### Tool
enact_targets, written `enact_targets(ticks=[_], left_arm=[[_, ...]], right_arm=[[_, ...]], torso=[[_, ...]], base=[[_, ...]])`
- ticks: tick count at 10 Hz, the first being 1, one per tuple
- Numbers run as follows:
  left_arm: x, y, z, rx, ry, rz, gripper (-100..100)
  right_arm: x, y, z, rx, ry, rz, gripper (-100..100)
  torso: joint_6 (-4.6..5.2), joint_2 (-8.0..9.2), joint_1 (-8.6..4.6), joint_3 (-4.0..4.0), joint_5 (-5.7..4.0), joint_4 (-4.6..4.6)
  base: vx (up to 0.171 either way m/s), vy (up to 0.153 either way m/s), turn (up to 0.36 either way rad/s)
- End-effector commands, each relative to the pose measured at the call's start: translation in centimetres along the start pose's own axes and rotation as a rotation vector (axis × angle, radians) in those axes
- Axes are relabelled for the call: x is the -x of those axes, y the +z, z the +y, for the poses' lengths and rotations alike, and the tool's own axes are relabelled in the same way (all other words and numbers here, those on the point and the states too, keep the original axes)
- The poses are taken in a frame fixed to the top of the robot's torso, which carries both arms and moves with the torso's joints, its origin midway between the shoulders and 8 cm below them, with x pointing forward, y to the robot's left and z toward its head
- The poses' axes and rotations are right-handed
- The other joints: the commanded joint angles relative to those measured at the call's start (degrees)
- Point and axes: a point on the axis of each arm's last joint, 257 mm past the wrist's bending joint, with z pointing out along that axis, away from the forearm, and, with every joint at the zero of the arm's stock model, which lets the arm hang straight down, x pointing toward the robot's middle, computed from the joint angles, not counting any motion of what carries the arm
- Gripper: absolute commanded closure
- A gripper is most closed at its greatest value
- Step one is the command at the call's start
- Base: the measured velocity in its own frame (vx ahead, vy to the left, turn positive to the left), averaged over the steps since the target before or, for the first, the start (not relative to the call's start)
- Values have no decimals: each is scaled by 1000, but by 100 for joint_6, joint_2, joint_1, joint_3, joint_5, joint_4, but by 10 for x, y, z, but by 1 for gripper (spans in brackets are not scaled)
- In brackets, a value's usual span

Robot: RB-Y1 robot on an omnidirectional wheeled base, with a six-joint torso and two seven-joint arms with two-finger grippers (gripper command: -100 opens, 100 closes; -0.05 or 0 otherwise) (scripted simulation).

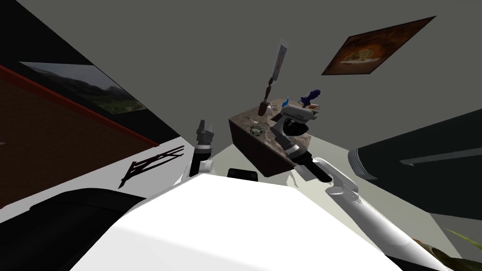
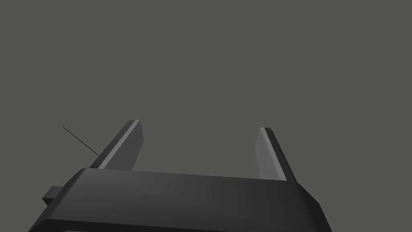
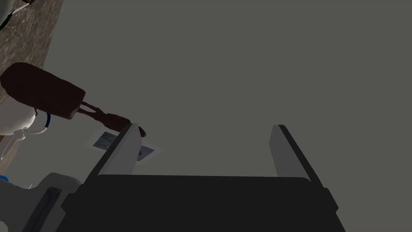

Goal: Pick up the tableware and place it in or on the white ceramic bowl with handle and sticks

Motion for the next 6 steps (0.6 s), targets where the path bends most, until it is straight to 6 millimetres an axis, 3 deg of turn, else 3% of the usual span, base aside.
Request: enact_targets(ticks=[1,4,5,6], left_arm=[[0,0,0,0,0,0,0],[0,0,0,0,0,0,0],[0,0,0,0,0,0,0],[0,0,0,0,0,0,0]], right_arm=[[-5,-2,-8,-24,-26,36,-100],[-24,-12,-36,-102,-83,129,-100],[-24,-13,-37,-107,-97,144,-100],[-33,-20,-53,-147,-122,185,-100]], torso=[[0,0,0,0,0,0],[5,1,0,0,0,0],[0,-1,-1,-1,0,0],[5,0,0,0,0,0]], base=[[26,-23,130],[29,-27,199],[29,-30,118],[32,-36,230]])
